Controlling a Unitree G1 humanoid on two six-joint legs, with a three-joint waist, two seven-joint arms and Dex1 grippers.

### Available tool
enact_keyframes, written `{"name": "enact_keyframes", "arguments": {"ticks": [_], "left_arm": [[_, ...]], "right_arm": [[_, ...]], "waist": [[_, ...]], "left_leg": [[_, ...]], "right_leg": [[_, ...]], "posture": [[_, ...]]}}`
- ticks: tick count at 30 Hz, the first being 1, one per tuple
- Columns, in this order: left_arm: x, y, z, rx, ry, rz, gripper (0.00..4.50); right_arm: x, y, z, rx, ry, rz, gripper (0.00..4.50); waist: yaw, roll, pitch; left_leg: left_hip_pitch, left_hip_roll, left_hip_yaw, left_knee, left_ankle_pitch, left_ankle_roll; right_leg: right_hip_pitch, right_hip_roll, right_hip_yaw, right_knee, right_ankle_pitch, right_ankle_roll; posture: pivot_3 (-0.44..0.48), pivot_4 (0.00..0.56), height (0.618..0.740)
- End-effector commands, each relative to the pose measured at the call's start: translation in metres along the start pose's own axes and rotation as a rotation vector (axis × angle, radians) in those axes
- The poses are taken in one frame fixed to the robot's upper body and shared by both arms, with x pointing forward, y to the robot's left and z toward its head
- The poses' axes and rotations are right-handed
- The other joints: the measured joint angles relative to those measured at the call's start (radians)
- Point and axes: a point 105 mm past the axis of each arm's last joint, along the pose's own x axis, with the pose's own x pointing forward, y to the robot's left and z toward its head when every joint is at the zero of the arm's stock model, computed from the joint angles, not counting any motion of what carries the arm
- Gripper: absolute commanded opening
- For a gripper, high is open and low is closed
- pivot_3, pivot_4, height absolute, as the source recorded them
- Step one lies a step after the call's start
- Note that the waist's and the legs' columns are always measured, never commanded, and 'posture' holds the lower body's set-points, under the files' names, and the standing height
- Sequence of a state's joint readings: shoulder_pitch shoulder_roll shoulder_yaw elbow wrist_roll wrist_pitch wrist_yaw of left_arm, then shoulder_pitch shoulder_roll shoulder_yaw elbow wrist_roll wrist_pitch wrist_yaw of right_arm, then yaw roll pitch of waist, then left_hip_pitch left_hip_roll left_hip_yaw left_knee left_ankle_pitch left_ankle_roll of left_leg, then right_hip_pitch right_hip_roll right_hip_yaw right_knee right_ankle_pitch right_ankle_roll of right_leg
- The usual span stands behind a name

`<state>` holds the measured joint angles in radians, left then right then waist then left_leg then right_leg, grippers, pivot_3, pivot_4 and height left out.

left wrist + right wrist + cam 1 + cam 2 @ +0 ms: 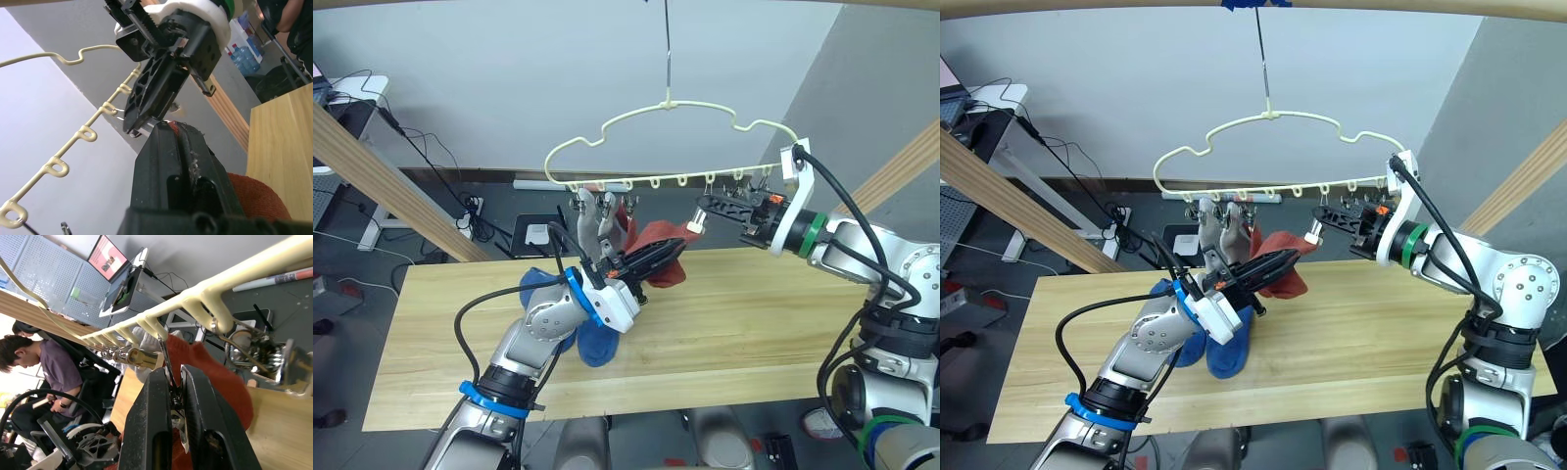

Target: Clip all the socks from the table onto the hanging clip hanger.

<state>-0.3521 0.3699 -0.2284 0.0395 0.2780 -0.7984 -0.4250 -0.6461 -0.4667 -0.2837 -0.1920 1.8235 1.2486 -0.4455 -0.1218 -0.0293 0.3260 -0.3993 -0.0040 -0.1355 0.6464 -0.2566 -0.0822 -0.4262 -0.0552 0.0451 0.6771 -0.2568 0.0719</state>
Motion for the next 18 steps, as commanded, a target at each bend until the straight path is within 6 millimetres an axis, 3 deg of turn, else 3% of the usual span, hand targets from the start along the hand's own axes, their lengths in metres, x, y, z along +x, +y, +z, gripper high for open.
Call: {"name": "enact_keyframes", "arguments": {"ticks": [1, 7, 12, 17, 18], "left_arm": [[0.001, 0.004, 0.006, 0.017, -0.031, 0.02, 0.0], [0.005, 0.005, 0.006, 0.016, -0.034, 0.029, 0.0], [0.007, 0.003, -0.002, -0.01, 0.0, 0.031, 0.0], [0.01, -0.003, -0.013, -0.097, 0.043, 0.018, 0.0], [0.011, -0.005, -0.019, -0.179, 0.07, 0.03, 0.24]], "right_arm": [[0.0, 0.002, -0.006, 0.022, 0.021, 0.005, 0.77], [-0.002, 0.005, -0.005, 0.036, 0.02, 0.008, 2.82], [-0.027, -0.006, 0.007, -0.005, -0.003, -0.036, 4.45], [-0.057, -0.012, -0.001, -0.241, 0.073, -0.121, 4.45], [-0.061, -0.013, -0.004, -0.301, 0.078, -0.146, 4.49]], "waist": [[0.0, 0.0, 0.0], [-0.003, 0.0, 0.0], [-0.001, 0.0, 0.0], [0.004, 0.0, 0.0], [0.005, 0.0, 0.0]], "left_leg": [[0.0, 0.0, 0.0, 0.0, 0.0, 0.0], [-0.001, 0.0, 0.0, 0.0, 0.0, 0.0], [-0.001, 0.0, 0.0, 0.0, 0.0, 0.0], [-0.002, 0.0, 0.001, 0.0, 0.0, 0.0], [-0.001, 0.0, 0.001, -0.001, 0.0, 0.0]], "right_leg": [[0.0, 0.0, 0.0, 0.0, 0.0, 0.0], [0.0, 0.0, 0.0, 0.0, 0.0, 0.0], [0.0, 0.0, 0.0, -0.001, 0.0, 0.0], [0.0, 0.0, 0.0, -0.003, 0.0, 0.0], [0.0, 0.0, 0.0, -0.003, 0.0, 0.0]], "posture": [[-0.207, 0.3, 0.74], [-0.212, 0.304, 0.74], [-0.215, 0.31, 0.74], [-0.232, 0.317, 0.74], [-0.236, 0.319, 0.74]]}}
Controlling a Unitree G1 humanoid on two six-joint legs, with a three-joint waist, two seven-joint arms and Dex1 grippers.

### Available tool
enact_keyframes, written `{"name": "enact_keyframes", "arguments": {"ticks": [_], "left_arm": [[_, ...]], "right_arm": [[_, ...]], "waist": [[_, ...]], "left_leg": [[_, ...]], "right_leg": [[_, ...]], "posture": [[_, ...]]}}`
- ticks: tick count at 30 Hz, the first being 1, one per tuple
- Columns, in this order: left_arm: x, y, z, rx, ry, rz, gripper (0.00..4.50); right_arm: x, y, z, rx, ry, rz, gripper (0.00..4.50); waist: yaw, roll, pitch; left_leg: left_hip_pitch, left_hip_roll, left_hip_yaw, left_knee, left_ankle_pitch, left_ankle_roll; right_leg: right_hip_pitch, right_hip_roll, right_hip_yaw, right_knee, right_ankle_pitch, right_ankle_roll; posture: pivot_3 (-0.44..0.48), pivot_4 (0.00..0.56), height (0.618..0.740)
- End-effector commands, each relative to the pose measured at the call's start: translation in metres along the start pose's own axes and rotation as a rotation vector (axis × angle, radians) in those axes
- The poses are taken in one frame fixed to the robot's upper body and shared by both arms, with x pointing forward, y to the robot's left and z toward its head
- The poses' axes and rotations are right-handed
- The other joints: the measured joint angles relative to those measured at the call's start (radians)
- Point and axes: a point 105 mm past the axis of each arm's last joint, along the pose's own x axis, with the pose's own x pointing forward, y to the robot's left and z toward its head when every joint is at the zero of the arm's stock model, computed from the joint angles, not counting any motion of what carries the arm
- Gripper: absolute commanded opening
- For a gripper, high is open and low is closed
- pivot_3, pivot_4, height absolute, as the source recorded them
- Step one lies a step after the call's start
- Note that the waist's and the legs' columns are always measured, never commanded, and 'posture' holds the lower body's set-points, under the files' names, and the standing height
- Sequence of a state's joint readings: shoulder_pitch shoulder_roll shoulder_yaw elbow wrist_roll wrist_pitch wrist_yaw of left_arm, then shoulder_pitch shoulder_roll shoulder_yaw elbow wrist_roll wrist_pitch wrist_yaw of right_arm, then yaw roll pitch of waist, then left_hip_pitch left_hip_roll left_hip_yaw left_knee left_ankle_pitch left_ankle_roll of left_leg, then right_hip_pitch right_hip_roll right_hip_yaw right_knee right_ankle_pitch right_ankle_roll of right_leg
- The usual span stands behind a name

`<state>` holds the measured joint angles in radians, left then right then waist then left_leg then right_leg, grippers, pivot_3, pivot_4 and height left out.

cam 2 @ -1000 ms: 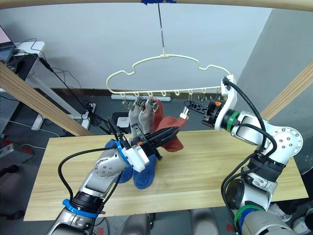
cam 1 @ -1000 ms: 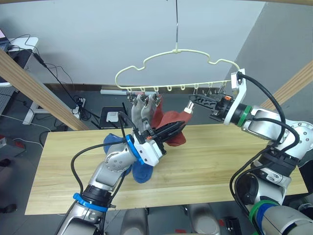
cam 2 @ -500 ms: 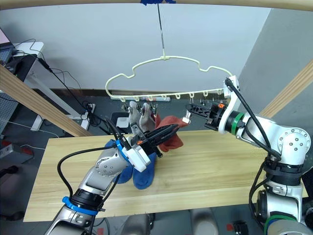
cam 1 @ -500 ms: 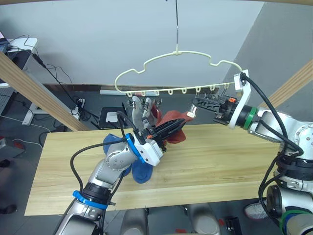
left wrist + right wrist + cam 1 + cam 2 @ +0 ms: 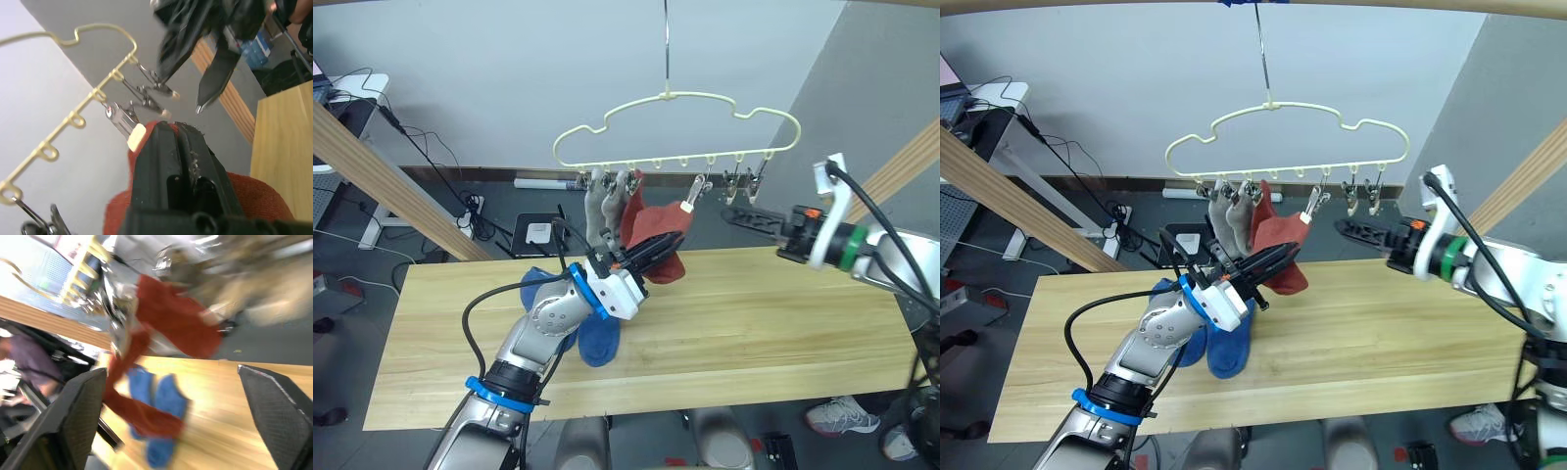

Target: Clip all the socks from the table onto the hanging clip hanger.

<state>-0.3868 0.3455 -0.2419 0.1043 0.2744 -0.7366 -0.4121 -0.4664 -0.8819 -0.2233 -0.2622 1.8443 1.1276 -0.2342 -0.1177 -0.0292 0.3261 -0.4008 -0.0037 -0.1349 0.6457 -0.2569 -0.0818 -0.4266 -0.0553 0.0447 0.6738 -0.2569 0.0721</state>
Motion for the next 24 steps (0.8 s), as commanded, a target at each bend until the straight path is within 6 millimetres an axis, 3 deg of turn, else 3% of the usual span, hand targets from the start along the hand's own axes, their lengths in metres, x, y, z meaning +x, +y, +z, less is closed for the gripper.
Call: {"name": "enact_keyframes", "arguments": {"ticks": [1, 5, 8, 15, 18, 21, 23, 24], "left_arm": [[0.006, -0.003, -0.006, -0.181, 0.023, 0.019, 0.49], [0.007, -0.005, -0.019, -0.427, 0.093, 0.024, 1.59], [0.001, 0.001, -0.021, -0.563, 0.116, 0.022, 2.41], [-0.033, 0.025, -0.002, -0.816, 0.144, -0.002, 4.43], [-0.047, 0.033, 0.009, -0.846, 0.171, -0.01, 4.48], [-0.064, 0.04, 0.016, -0.864, 0.218, -0.003, 4.5], [-0.07, 0.043, 0.019, -0.874, 0.239, 0.01, 4.5], [-0.071, 0.043, 0.02, -0.876, 0.245, 0.013, 4.5]], "right_arm": [[-0.014, 0.012, -0.005, -0.214, -0.001, -0.004, 4.5], [-0.013, 0.018, -0.017, -0.377, -0.017, -0.027, 4.5], [-0.008, 0.022, -0.023, -0.38, -0.075, -0.021, 4.5], [0.003, 0.03, -0.019, -0.541, -0.239, -0.087, 4.5], [0.006, 0.033, -0.015, -0.628, -0.315, -0.138, 4.5], [0.013, 0.039, -0.014, -0.666, -0.385, -0.164, 3.94], [0.018, 0.04, -0.015, -0.687, -0.412, -0.189, 3.3], [0.02, 0.04, -0.015, -0.693, -0.42, -0.198, 3.3]], "waist": [[0.001, 0.0, 0.0], [-0.009, 0.0, 0.0], [-0.019, 0.0, 0.0], [-0.022, 0.001, 0.0], [-0.02, 0.001, 0.001], [-0.016, 0.001, 0.001], [-0.014, 0.001, 0.001], [-0.011, 0.001, 0.001]], "left_leg": [[0.0, 0.0, 0.0, 0.0, 0.0, 0.0], [0.0, 0.001, 0.001, 0.0, 0.0, 0.0], [0.001, 0.001, 0.0, 0.001, 0.0, 0.0], [0.002, 0.002, 0.001, 0.0, 0.0, 0.0], [0.001, 0.002, 0.001, 0.0, 0.0, 0.0], [0.001, 0.002, 0.0, -0.001, 0.0, 0.0], [0.002, 0.002, 0.001, -0.001, 0.0, 0.0], [0.002, 0.002, 0.0, -0.001, 0.0, 0.0]], "right_leg": [[0.0, 0.0, -0.001, 0.0, 0.0, 0.0], [0.0, 0.0, 0.0, 0.0, 0.0, 0.0], [0.0, 0.001, 0.0, 0.0, -0.001, 0.002], [0.0, 0.002, 0.001, 0.001, -0.002, 0.003], [0.0, 0.002, 0.0, 0.0, -0.002, 0.003], [0.0, 0.002, 0.0, -0.001, -0.002, 0.003], [0.0, 0.002, 0.0, -0.001, -0.002, 0.003], [0.0, 0.002, 0.0, -0.001, -0.002, 0.003]], "posture": [[-0.238, 0.32, 0.74], [-0.244, 0.326, 0.74], [-0.243, 0.326, 0.74], [-0.204, 0.331, 0.74], [-0.191, 0.327, 0.74], [-0.17, 0.325, 0.74], [-0.161, 0.321, 0.74], [-0.158, 0.321, 0.74]]}}
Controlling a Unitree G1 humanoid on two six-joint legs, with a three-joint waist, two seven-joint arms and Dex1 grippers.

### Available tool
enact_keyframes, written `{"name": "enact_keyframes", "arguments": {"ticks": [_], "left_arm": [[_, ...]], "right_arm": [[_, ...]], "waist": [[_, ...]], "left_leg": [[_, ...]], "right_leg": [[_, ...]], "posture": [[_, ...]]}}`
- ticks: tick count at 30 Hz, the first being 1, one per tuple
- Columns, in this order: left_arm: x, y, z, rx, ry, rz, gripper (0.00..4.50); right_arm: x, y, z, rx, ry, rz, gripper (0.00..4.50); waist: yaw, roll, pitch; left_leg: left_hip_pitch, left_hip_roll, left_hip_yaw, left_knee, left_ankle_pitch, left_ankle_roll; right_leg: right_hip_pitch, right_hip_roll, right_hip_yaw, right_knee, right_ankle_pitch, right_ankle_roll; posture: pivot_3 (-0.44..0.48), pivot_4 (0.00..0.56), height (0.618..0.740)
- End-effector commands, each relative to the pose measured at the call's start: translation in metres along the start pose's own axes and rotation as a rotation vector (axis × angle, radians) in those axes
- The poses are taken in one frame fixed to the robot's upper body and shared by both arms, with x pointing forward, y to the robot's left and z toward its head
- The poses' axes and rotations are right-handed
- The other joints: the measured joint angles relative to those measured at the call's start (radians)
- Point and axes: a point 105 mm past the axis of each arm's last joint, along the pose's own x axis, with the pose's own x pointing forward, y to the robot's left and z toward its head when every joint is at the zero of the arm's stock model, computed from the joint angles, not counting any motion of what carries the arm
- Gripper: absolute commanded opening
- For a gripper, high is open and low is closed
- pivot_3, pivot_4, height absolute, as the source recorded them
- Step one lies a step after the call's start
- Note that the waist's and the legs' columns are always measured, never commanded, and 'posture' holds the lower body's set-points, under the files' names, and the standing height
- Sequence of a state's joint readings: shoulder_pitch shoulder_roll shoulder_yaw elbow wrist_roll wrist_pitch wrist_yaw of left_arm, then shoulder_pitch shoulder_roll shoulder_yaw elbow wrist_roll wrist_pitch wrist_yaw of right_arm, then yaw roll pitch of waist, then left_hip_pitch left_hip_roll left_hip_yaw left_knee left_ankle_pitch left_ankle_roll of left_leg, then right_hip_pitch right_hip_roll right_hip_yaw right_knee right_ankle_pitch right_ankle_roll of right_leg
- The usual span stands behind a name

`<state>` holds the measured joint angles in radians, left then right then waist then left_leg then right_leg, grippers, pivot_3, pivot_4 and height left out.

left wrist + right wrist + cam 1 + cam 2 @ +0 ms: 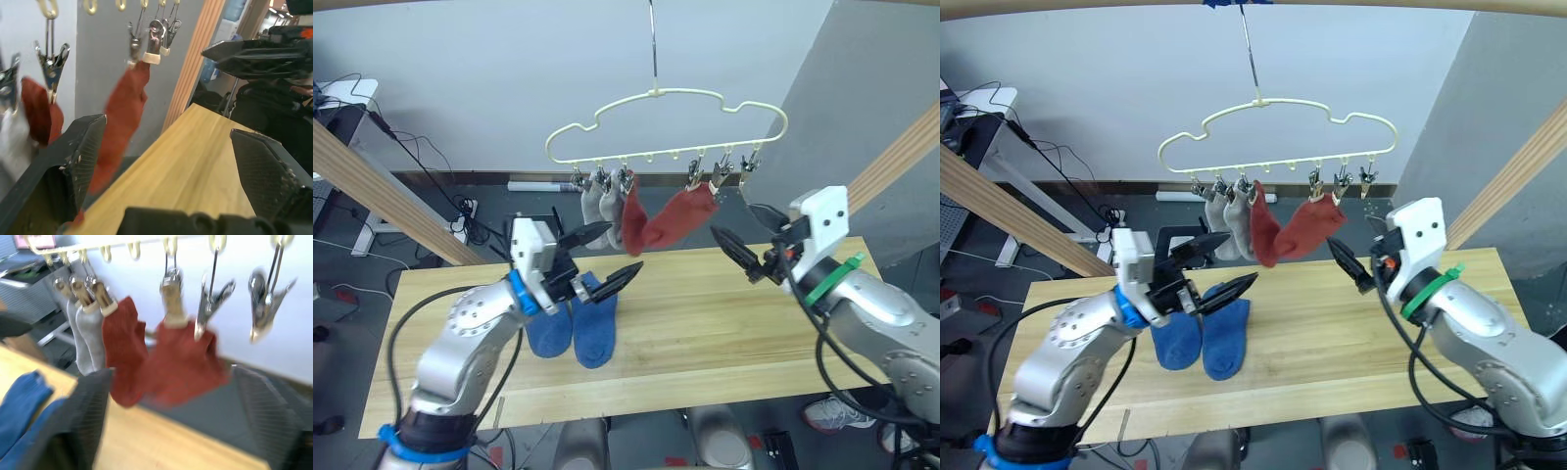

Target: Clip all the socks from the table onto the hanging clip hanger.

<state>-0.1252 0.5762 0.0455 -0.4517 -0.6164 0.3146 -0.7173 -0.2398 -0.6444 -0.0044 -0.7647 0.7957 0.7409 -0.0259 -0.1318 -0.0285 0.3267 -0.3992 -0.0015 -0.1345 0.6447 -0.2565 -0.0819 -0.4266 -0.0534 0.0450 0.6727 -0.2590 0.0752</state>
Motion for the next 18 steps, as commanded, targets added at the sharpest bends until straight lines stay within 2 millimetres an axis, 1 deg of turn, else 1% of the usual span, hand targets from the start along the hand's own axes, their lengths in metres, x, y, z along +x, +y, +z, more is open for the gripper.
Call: {"name": "enact_keyframes", "arguments": {"ticks": [1, 9, 18], "left_arm": [[-0.005, -0.006, 0.015, 0.012, -0.024, 0.007, 4.5], [-0.004, -0.015, 0.018, 0.006, -0.02, 0.037, 4.5], [-0.004, -0.016, 0.017, 0.008, -0.008, 0.049, 4.5]], "right_arm": [[0.003, 0.002, 0.012, -0.073, -0.084, -0.051, 3.3], [0.015, -0.006, 0.01, -0.08, -0.128, -0.14, 3.3], [0.029, -0.013, 0.008, -0.124, -0.158, -0.214, 3.3]], "waist": [[0.006, 0.0, 0.0], [0.029, 0.0, 0.0], [0.035, 0.0, 0.0]], "left_leg": [[0.0, 0.0, 0.0, 0.0, 0.0, 0.0], [0.0, 0.0, 0.0, 0.0, 0.0, 0.0], [0.0, 0.0, 0.001, 0.0, 0.0, 0.0]], "right_leg": [[0.0, 0.0, 0.0, 0.0, 0.0, 0.0], [0.0, 0.0, 0.0, -0.001, 0.002, -0.003], [0.0, 0.0, 0.0, -0.001, 0.002, -0.003]], "posture": [[-0.15, 0.32, 0.74], [-0.125, 0.312, 0.74], [-0.113, 0.302, 0.74]]}}
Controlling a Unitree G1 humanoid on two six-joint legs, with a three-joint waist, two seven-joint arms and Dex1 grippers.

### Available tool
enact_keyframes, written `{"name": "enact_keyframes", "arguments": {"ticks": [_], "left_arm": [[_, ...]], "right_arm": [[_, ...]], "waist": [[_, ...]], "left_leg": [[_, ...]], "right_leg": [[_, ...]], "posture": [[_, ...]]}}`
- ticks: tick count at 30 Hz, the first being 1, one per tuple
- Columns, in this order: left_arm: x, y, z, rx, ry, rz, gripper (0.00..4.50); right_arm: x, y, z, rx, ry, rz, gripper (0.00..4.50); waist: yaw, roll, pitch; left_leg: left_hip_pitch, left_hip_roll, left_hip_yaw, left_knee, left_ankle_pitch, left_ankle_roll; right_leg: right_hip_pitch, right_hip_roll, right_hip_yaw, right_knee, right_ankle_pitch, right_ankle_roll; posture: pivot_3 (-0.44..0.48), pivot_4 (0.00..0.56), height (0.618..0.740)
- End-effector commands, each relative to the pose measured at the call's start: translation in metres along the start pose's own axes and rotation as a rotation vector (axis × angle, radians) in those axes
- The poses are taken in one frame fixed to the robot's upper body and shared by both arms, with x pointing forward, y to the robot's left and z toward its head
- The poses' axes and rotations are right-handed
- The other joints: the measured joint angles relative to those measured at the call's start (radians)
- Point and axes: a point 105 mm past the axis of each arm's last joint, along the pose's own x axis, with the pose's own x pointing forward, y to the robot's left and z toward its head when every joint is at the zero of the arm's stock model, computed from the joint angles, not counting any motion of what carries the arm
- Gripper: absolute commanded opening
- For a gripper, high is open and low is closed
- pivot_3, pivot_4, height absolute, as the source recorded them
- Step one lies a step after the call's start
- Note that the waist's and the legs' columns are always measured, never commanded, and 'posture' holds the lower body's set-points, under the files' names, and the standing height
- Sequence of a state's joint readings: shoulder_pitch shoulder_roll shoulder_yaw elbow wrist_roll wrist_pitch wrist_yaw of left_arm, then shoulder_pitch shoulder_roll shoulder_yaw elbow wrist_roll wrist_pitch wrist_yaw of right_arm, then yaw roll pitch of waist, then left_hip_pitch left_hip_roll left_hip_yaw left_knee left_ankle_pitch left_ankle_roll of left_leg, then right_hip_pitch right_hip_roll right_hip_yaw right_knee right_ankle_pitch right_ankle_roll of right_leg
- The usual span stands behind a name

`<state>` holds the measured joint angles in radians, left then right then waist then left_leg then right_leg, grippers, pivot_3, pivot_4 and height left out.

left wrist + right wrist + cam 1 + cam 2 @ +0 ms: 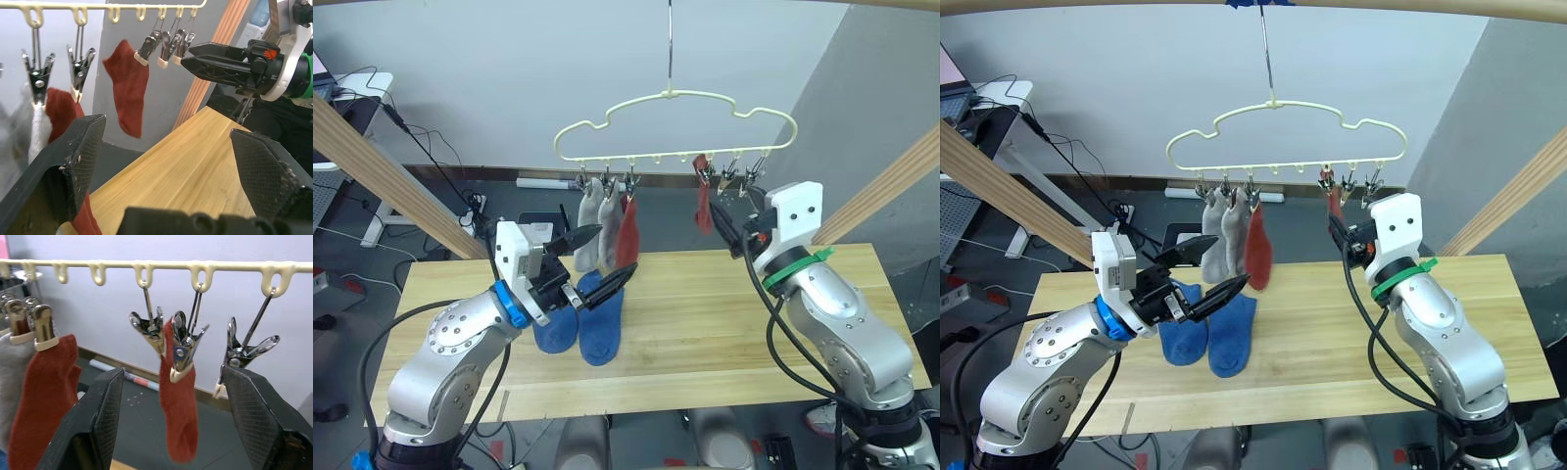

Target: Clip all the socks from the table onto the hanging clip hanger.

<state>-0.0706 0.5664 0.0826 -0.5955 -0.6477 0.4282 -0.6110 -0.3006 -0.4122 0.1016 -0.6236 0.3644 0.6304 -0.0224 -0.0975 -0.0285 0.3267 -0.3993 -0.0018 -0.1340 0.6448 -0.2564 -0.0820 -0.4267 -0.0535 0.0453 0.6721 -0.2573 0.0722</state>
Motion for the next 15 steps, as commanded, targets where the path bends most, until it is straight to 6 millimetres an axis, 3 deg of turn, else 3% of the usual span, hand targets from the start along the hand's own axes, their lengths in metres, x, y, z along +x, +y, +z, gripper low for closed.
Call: {"name": "enact_keyframes", "arguments": {"ticks": [1, 15], "left_arm": [[-0.001, -0.007, 0.008, 0.033, -0.023, -0.015, 4.5], [0.002, -0.011, 0.008, 0.032, -0.017, -0.014, 4.5]], "right_arm": [[0.003, -0.001, 0.012, -0.035, -0.067, -0.02, 3.3], [0.013, -0.008, 0.009, -0.04, -0.072, -0.068, 3.3]], "waist": [[0.002, 0.0, 0.0], [0.011, 0.0, 0.0]], "left_leg": [[0.0, 0.0, 0.0, 0.0, 0.0, 0.0], [0.0, 0.0, 0.0, 0.0, 0.0, 0.0]], "right_leg": [[0.0, 0.0, 0.0, 0.0, 0.0, 0.0], [0.0, 0.0, 0.0, 0.0, 0.0, 0.0]], "posture": [[-0.113, 0.302, 0.74], [-0.108, 0.302, 0.74]]}}
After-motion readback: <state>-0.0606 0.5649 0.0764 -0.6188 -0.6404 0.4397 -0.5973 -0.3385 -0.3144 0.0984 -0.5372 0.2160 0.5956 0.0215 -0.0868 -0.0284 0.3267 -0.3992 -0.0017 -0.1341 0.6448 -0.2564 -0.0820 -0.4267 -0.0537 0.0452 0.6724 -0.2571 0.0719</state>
